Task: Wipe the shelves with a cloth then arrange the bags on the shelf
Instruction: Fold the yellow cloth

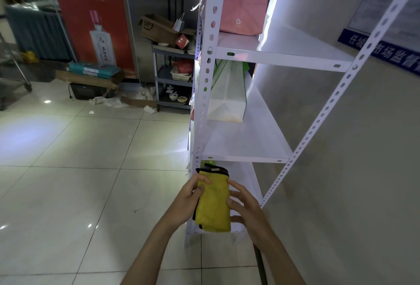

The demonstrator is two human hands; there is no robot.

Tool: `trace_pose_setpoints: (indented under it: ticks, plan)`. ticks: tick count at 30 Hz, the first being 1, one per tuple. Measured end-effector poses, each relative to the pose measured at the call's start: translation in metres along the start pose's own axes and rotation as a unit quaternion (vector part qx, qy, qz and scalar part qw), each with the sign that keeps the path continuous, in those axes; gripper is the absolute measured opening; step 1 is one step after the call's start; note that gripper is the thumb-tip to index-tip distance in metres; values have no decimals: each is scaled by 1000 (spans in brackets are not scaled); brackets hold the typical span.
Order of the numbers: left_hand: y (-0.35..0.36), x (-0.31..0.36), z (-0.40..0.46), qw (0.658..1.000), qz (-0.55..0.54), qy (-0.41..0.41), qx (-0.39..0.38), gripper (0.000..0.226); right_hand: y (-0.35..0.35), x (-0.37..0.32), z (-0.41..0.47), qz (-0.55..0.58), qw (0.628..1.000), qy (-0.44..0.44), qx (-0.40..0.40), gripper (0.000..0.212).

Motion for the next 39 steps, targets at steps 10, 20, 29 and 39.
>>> trace_pose_setpoints:
  ticks: [10,20,29,39]
  plan:
    - [31,15,49,996,-53,-20,-69,55,-55,-29,42,-45,993,-90,66,49]
    - [80,48,175,999,20,29,6,59,-107,-67,160,-84,984,-109,109,58]
    - [99,18,239,979,201,2,5,61,-124,-56,225,-230,964,-103,85,60]
    - [104,9,238,783,603,154,13,62,-119,-56,231,-514,842,-157,54,76]
Point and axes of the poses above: each hand's wrist, its own z-axis towards the middle knuckle, its own y-axis out of the palm, x = y × z, the point moved 6 cm from there along z, towards the middle knuckle, and after that the axes turned 5 degrees about x, right-handed, at the moved point
